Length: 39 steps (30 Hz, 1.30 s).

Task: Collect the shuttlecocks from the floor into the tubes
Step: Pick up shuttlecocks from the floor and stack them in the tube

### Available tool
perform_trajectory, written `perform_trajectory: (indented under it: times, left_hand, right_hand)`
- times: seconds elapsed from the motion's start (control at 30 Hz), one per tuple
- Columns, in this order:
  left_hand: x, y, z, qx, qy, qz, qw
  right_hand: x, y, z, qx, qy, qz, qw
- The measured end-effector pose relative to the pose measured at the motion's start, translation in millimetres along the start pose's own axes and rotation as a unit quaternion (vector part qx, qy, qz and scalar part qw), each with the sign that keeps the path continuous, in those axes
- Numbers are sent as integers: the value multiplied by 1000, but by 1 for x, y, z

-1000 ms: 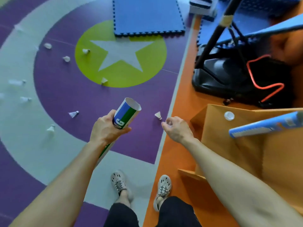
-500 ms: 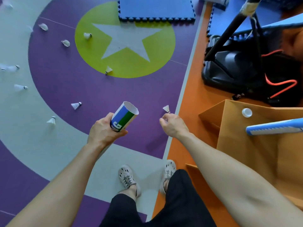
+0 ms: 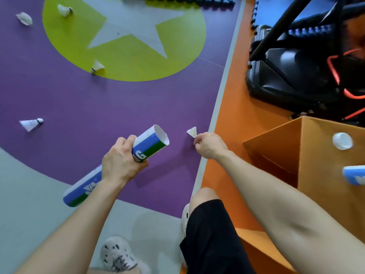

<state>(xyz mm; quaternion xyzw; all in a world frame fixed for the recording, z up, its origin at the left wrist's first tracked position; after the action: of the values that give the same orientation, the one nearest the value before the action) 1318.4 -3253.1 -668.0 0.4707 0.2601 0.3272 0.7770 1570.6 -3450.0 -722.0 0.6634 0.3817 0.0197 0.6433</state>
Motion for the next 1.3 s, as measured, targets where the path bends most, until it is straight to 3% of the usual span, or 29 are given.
perform_trajectory:
  times: [0.13, 0.3, 0.43, 0.6, 0.67, 0.77, 0.87, 1.0, 1.17, 1.3]
  left_hand:
    - [42, -89, -22, 57, -47, 9, 997]
    - [86, -168, -40, 101, -90, 5, 991]
    - [102, -198, -55, 127, -111, 24, 985]
    - [98, -191, -84, 143, -82, 30, 986]
    - [92, -176, -96, 144, -61, 28, 987]
    - [89, -146, -118, 143, -34, 35, 989]
    - [85, -117, -148, 133, -13, 22, 991]
    - [74, -95, -192, 114, 26, 0, 993]
    - [67, -95, -222, 88, 18, -33, 995]
    - [63, -90, -221, 94, -11, -29, 995]
  right_hand:
    - [84, -78, 28, -44, 32, -42, 998]
    - [185, -133, 47, -92, 80, 35, 992]
    - [252, -170, 69, -134, 74, 58, 987]
    - [265, -185, 68, -202, 67, 58, 975]
    - [258, -171, 46, -136, 63, 66, 987]
    - [238, -117, -28, 54, 100, 118, 987]
    - [197, -67, -117, 233, 146, 143, 951]
    - [128, -81, -192, 463, 113, 59, 877]
    - [78, -143, -208, 514, 42, 31, 856]
    - [60, -164, -223, 532, 63, -39, 843]
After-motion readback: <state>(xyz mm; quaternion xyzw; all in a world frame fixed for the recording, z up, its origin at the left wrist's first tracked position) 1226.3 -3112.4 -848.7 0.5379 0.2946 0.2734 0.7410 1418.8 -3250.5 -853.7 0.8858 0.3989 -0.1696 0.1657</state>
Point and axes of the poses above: each hand's wrist, its own x-axis towards the middle knuckle, its own y-axis out of the back of the hand, z = x × y, the point moved 8 cm from there along x, towards the middle knuckle, and after that the axes turned 8 degrees about z, right-handed, at the moved point
